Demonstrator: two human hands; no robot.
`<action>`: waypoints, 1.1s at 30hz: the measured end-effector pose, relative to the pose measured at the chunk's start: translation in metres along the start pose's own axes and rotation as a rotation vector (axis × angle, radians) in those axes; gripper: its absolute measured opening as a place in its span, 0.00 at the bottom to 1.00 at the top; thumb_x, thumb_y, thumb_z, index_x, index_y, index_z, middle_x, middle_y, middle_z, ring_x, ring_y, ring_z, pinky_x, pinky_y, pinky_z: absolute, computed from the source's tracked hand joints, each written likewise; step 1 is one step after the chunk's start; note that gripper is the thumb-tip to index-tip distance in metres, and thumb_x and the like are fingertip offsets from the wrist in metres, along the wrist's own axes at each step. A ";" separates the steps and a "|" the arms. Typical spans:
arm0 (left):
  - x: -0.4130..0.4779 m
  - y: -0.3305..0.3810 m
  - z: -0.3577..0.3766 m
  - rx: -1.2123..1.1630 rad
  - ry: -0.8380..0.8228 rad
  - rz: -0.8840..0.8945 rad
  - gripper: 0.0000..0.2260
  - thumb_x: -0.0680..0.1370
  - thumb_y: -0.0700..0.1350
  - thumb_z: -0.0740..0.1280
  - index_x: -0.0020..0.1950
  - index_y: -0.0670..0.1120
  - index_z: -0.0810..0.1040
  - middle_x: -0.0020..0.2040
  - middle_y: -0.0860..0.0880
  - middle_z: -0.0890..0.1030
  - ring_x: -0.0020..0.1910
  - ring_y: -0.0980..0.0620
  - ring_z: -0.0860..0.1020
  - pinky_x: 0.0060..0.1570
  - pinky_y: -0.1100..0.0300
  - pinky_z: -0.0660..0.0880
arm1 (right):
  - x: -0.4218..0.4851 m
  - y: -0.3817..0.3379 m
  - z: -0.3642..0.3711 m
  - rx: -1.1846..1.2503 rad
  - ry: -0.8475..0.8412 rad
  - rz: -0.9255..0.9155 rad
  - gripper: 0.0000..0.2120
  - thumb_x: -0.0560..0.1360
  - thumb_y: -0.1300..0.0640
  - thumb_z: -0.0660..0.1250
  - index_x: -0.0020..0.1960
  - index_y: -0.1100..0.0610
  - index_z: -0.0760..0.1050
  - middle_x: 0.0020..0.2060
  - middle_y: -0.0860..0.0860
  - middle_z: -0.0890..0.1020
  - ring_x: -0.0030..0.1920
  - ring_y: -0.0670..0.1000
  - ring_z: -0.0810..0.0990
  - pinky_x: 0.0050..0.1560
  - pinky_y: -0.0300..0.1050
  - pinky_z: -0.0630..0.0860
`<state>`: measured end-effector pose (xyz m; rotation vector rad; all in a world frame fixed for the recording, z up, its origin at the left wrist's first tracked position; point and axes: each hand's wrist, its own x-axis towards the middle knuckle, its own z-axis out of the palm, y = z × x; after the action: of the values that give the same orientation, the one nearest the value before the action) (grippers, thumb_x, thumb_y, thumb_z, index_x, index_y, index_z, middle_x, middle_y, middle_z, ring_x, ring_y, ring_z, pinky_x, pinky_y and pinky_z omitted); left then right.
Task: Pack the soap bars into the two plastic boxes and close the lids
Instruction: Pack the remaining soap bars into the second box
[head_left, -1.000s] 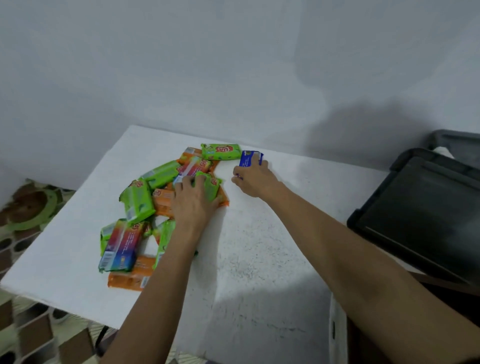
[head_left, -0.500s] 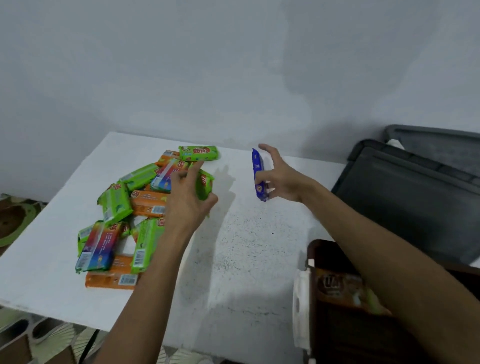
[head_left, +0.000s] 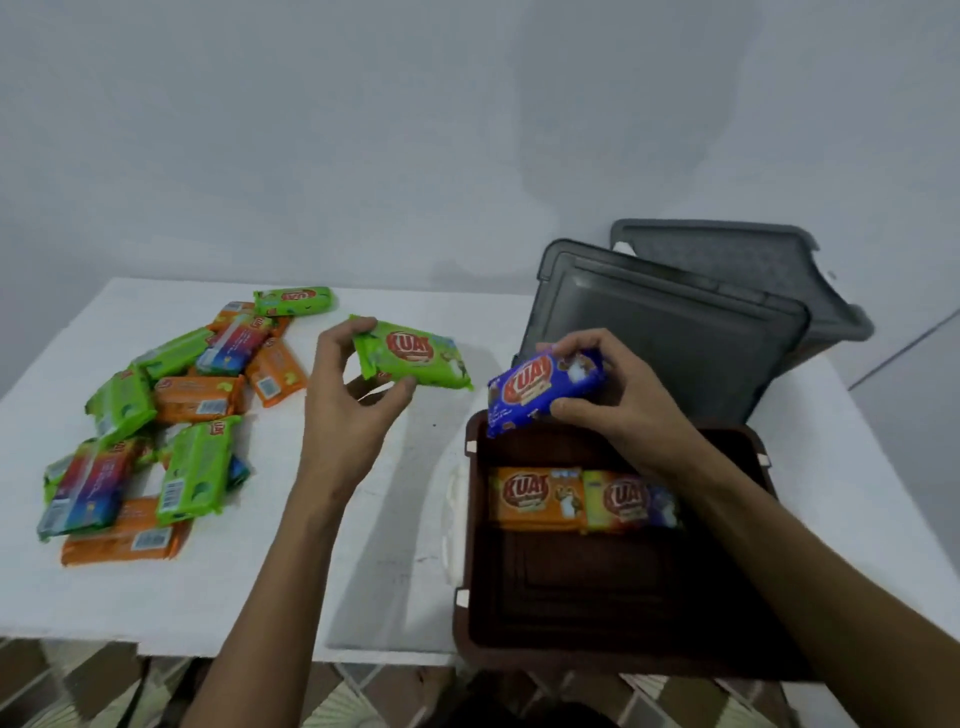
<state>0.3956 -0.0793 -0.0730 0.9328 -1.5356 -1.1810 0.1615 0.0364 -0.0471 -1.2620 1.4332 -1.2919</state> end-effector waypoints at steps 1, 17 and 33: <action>-0.004 0.000 0.005 -0.051 -0.015 -0.012 0.24 0.72 0.29 0.71 0.63 0.47 0.69 0.59 0.52 0.76 0.54 0.58 0.79 0.49 0.64 0.76 | -0.011 0.003 -0.005 0.016 0.023 0.008 0.18 0.71 0.69 0.72 0.55 0.56 0.73 0.57 0.58 0.80 0.56 0.52 0.81 0.54 0.50 0.79; -0.046 -0.011 0.049 -0.178 -0.177 -0.205 0.25 0.73 0.27 0.69 0.64 0.45 0.67 0.62 0.42 0.76 0.50 0.53 0.81 0.49 0.56 0.81 | -0.065 0.073 -0.002 -0.567 -0.131 0.137 0.15 0.76 0.55 0.70 0.60 0.47 0.71 0.58 0.52 0.81 0.52 0.45 0.81 0.45 0.36 0.80; -0.064 0.011 0.075 -0.163 -0.413 -0.135 0.23 0.74 0.31 0.70 0.62 0.48 0.67 0.61 0.49 0.76 0.57 0.53 0.79 0.49 0.60 0.79 | -0.065 0.028 -0.017 0.386 0.051 0.210 0.20 0.74 0.60 0.67 0.65 0.51 0.71 0.54 0.60 0.82 0.47 0.59 0.84 0.44 0.47 0.82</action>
<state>0.3396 0.0014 -0.0834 0.7218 -1.6821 -1.6477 0.1520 0.1027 -0.0757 -0.8075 1.2369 -1.3814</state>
